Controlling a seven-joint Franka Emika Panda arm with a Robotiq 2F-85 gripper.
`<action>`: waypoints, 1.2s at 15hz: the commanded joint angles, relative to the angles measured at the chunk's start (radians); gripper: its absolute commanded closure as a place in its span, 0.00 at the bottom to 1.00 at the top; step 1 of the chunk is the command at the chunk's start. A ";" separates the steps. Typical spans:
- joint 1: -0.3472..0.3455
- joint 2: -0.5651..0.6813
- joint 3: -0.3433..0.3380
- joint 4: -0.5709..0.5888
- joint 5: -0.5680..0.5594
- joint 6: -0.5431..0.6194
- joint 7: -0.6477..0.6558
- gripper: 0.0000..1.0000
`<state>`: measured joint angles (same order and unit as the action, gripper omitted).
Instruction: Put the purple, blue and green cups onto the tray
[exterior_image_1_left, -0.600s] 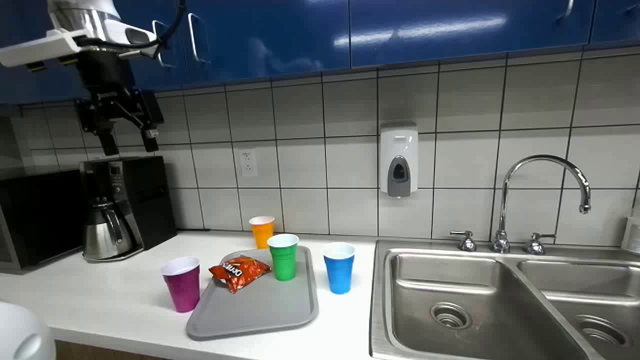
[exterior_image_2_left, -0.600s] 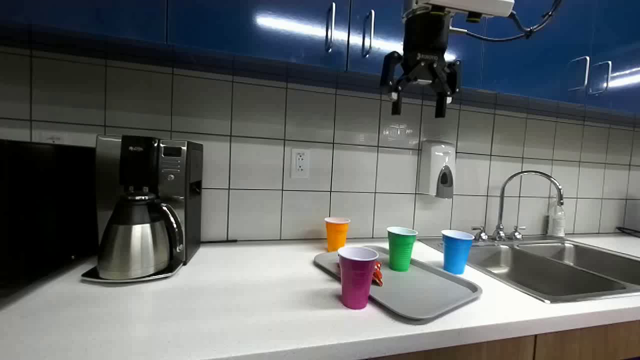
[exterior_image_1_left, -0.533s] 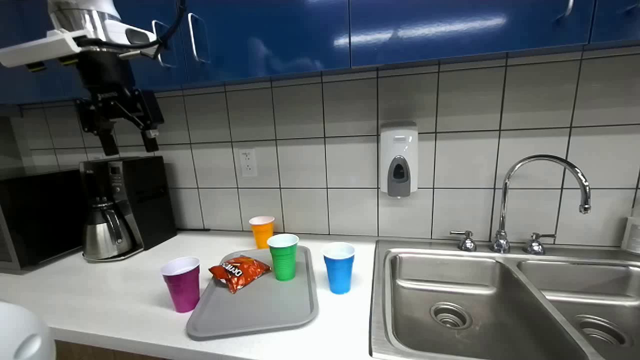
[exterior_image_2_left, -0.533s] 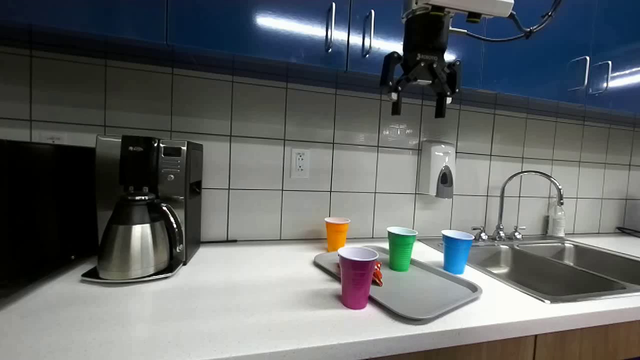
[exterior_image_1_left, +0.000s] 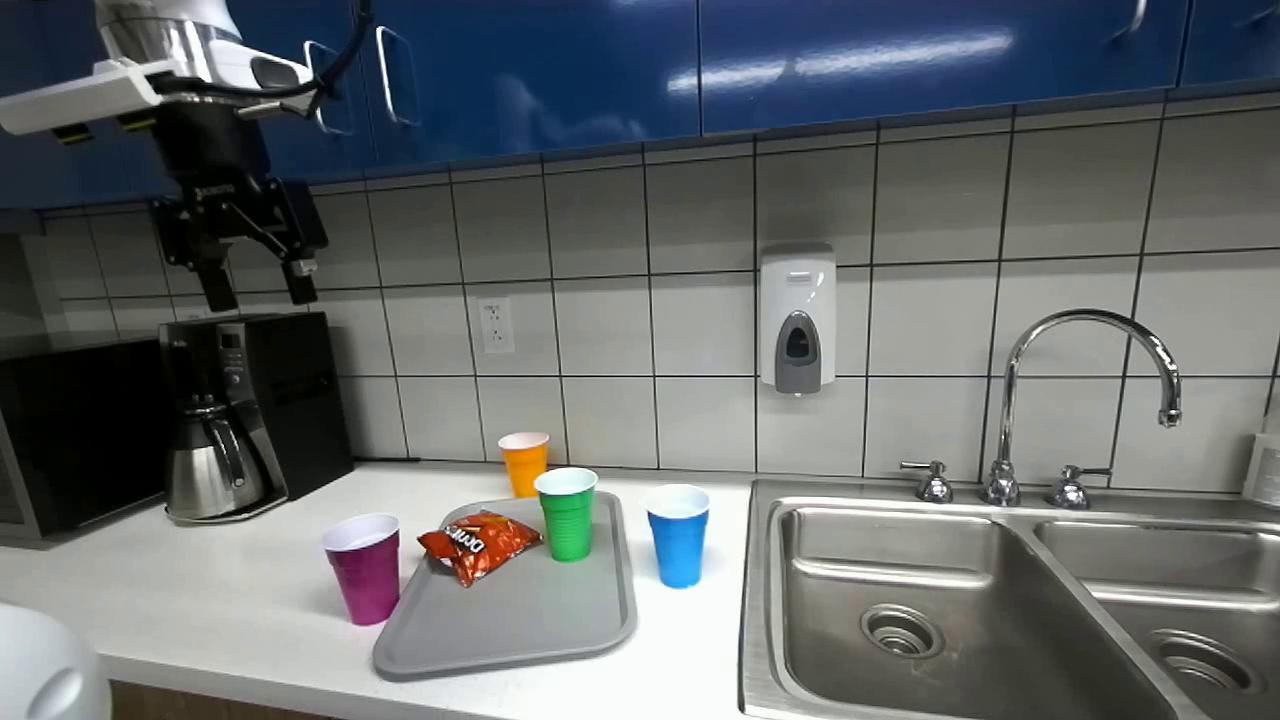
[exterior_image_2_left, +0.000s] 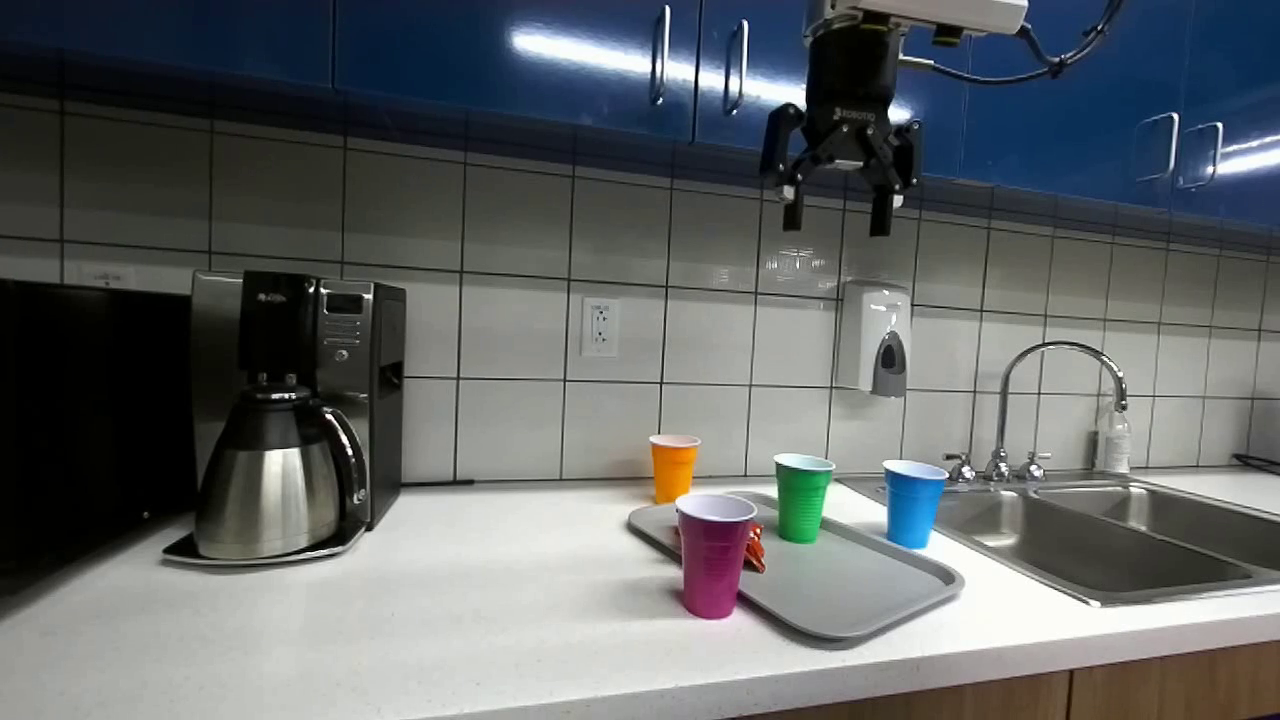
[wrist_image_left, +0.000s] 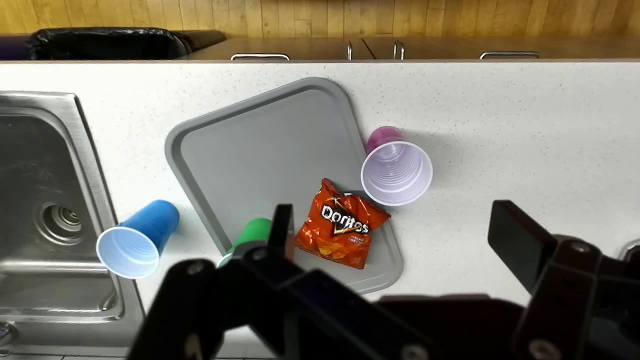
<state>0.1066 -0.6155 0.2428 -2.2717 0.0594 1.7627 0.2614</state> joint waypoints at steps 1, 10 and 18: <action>0.006 0.002 -0.004 0.002 -0.003 -0.002 0.003 0.00; 0.002 0.157 -0.067 0.013 -0.069 0.133 -0.154 0.00; 0.017 0.253 -0.103 -0.051 -0.081 0.161 -0.318 0.00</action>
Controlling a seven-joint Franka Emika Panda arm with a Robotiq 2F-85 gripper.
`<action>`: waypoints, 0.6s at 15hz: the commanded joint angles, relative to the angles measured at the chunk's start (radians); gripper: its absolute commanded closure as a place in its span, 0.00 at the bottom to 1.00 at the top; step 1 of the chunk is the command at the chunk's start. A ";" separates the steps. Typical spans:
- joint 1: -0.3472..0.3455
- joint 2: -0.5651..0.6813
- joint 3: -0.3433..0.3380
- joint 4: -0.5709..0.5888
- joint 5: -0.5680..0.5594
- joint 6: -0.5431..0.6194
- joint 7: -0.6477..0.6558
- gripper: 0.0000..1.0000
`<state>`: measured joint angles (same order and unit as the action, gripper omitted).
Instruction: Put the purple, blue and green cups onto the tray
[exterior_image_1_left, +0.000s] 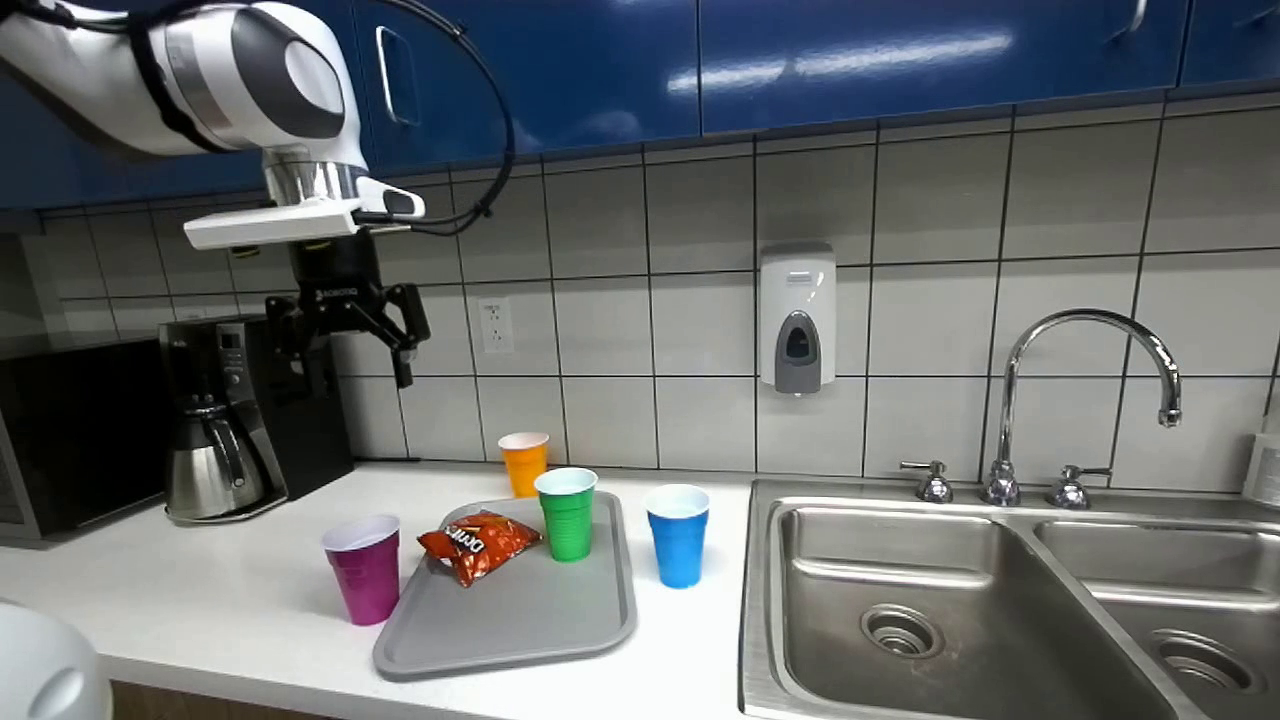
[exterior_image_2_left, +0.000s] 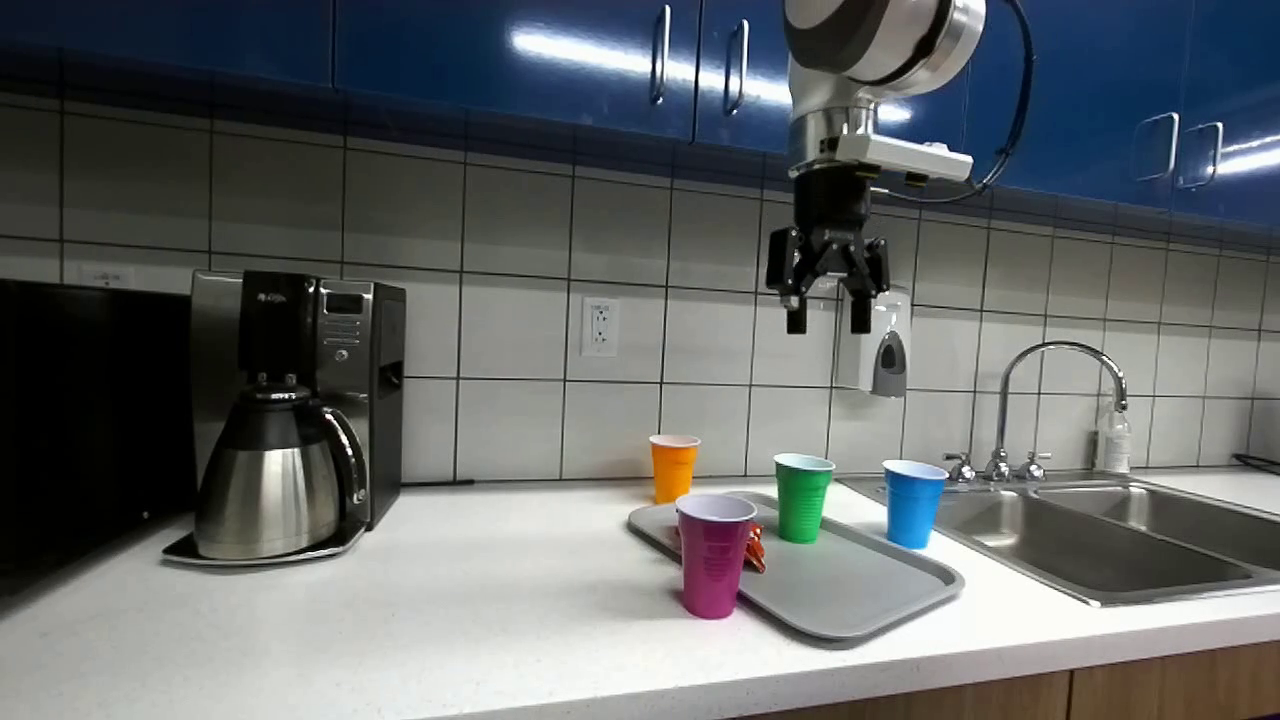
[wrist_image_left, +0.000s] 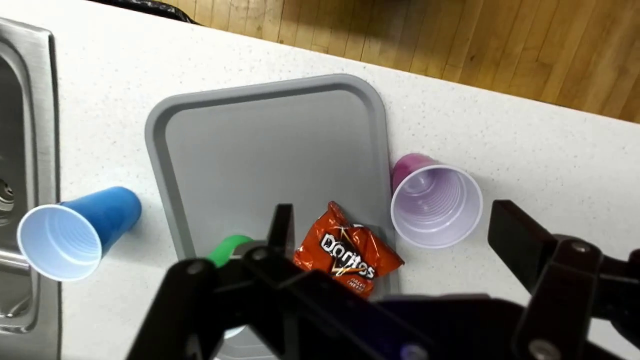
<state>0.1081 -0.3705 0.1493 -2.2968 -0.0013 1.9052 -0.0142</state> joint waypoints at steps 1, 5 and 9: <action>0.016 0.013 -0.007 -0.037 -0.023 0.027 -0.044 0.00; 0.021 0.021 -0.001 -0.092 -0.043 0.088 -0.035 0.00; 0.023 0.055 -0.002 -0.137 -0.055 0.193 -0.025 0.00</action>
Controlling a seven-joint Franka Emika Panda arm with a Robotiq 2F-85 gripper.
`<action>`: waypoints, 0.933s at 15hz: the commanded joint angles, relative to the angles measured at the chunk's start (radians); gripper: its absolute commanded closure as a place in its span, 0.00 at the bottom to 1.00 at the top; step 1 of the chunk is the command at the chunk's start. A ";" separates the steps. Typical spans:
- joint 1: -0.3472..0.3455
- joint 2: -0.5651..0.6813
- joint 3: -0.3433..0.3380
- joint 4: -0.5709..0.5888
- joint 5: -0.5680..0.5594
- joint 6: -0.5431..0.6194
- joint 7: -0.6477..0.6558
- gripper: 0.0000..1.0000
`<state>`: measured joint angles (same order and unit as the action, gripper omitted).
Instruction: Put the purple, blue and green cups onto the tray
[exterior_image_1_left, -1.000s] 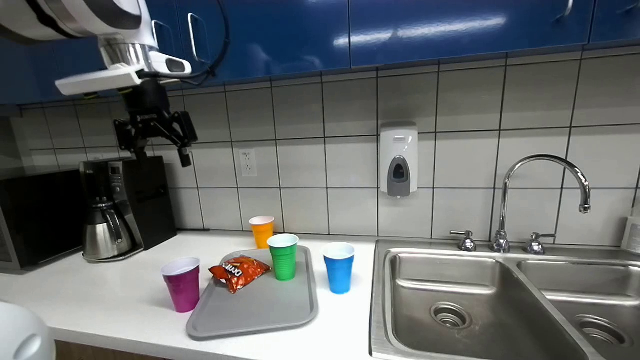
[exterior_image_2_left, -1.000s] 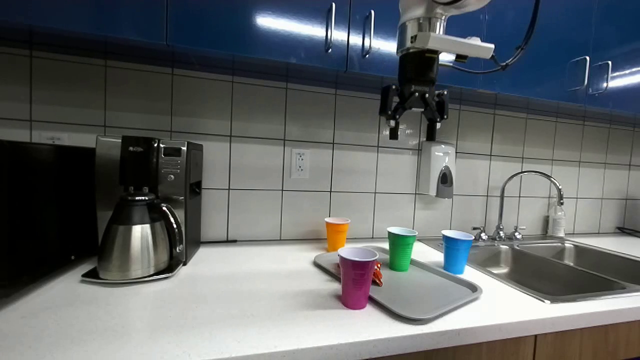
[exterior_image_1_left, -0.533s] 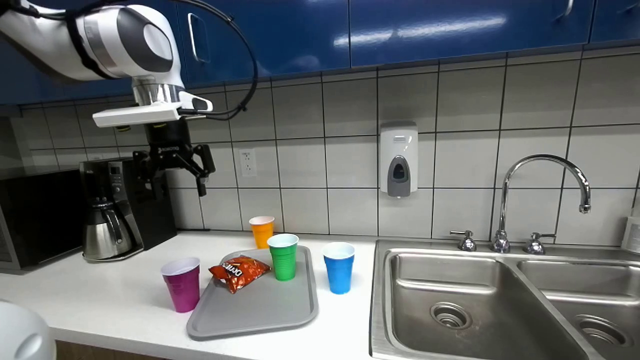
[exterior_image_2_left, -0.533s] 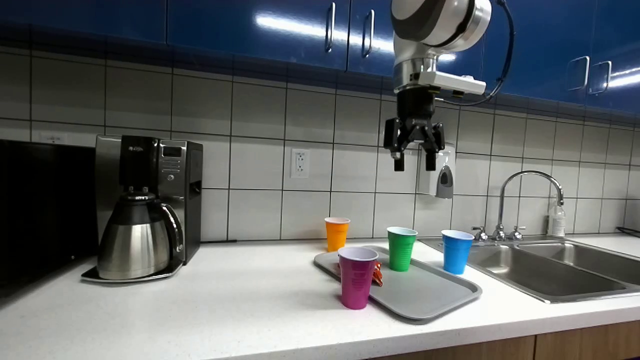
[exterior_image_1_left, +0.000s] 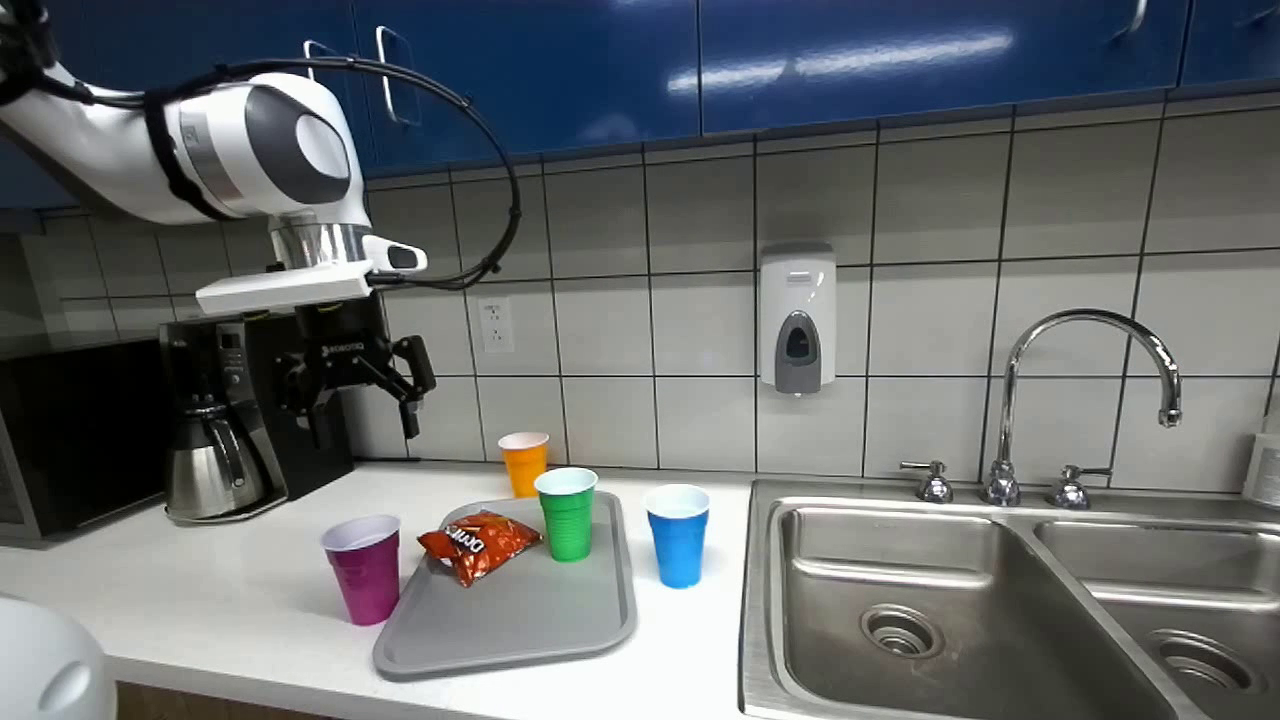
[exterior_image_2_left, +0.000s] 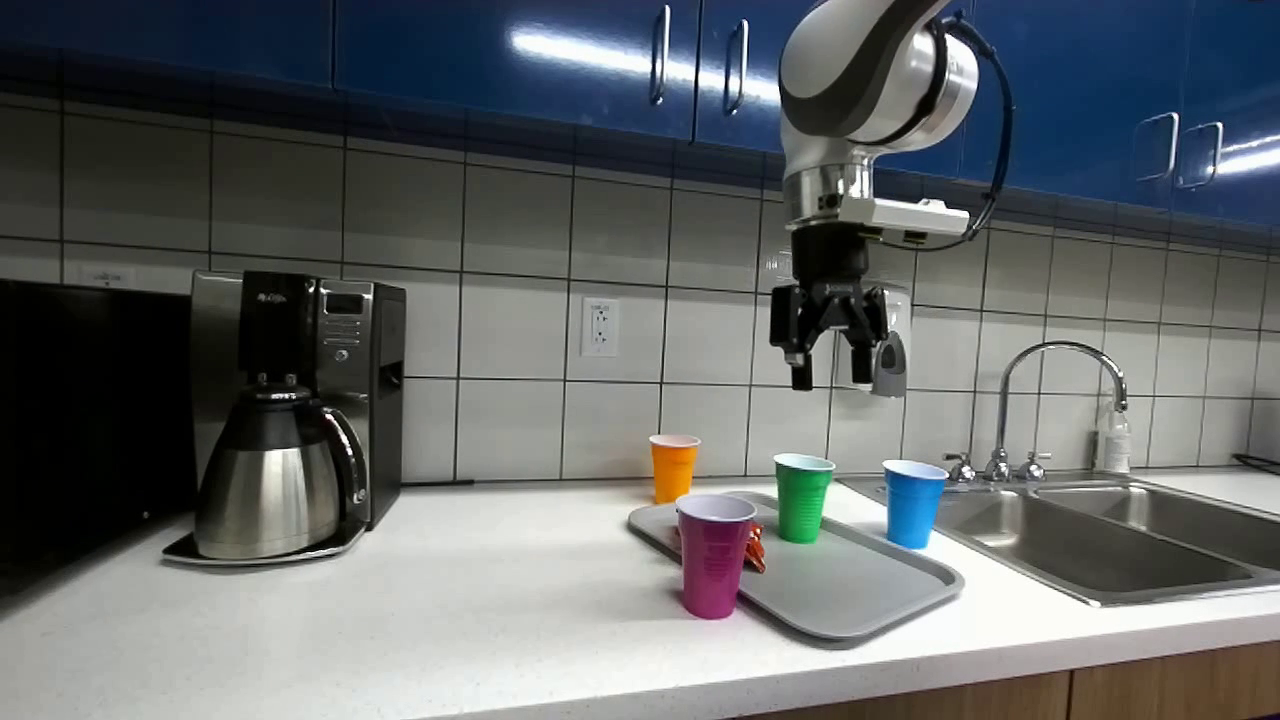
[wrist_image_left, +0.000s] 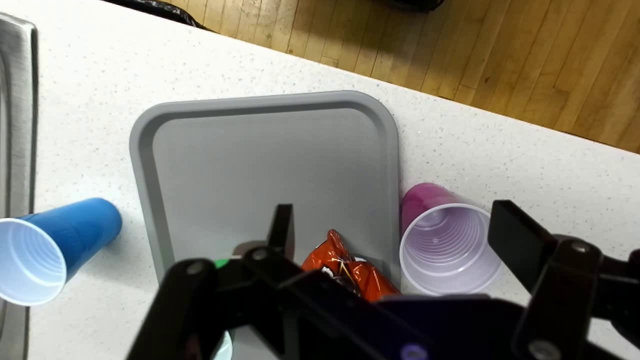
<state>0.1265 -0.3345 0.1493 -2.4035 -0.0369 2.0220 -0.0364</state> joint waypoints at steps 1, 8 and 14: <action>0.006 0.029 -0.002 -0.040 -0.022 0.108 -0.002 0.00; 0.006 0.181 0.004 -0.026 -0.014 0.273 0.031 0.00; 0.019 0.338 0.020 0.027 -0.030 0.372 0.140 0.00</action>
<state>0.1337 -0.0817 0.1519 -2.4321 -0.0405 2.3658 0.0233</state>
